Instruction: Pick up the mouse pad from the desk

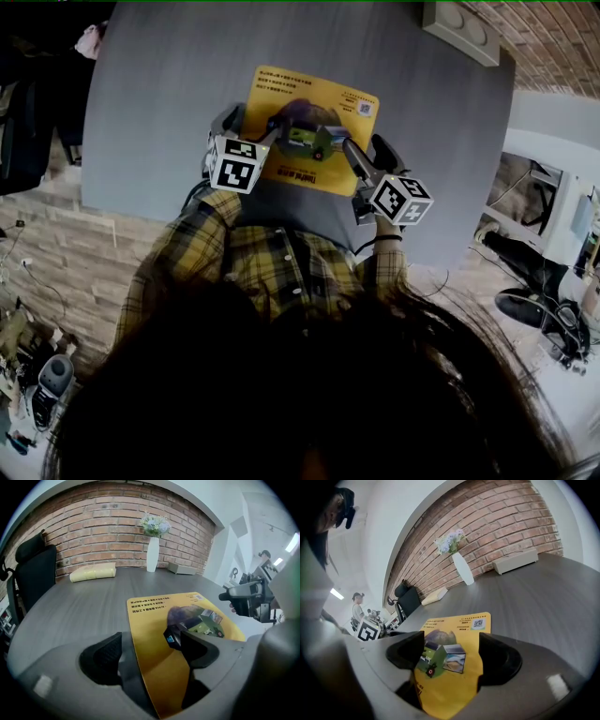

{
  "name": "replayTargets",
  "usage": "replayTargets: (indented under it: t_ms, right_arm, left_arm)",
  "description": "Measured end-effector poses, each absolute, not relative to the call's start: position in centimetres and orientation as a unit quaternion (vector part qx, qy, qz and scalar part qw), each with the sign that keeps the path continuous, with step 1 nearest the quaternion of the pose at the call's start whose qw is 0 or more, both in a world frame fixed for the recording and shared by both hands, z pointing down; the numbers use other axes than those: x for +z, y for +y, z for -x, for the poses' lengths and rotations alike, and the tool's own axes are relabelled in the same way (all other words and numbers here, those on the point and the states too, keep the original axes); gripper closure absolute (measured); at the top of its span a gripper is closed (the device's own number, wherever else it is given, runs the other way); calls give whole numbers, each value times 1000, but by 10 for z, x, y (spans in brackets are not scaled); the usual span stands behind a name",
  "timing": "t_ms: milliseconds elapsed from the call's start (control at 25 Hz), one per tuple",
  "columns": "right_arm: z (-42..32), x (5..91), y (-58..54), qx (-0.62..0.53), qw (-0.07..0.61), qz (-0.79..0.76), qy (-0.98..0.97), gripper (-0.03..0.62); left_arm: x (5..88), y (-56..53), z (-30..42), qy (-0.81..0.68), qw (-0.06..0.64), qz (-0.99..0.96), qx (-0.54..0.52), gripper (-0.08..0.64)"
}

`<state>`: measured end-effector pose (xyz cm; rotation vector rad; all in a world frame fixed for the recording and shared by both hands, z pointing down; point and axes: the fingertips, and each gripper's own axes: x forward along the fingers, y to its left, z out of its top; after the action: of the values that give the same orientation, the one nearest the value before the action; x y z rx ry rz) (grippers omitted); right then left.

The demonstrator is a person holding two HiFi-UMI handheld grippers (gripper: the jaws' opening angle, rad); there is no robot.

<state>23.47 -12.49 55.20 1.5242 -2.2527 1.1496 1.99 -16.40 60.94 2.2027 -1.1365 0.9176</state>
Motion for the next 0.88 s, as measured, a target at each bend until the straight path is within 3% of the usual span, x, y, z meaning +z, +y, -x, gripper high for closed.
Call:
replayTargets:
  t_ms: [880]
  right_arm:
    - [-254, 568, -117, 479, 44, -503, -719, 229]
  left_arm:
    - [619, -162, -21, -417, 237, -805, 349, 160]
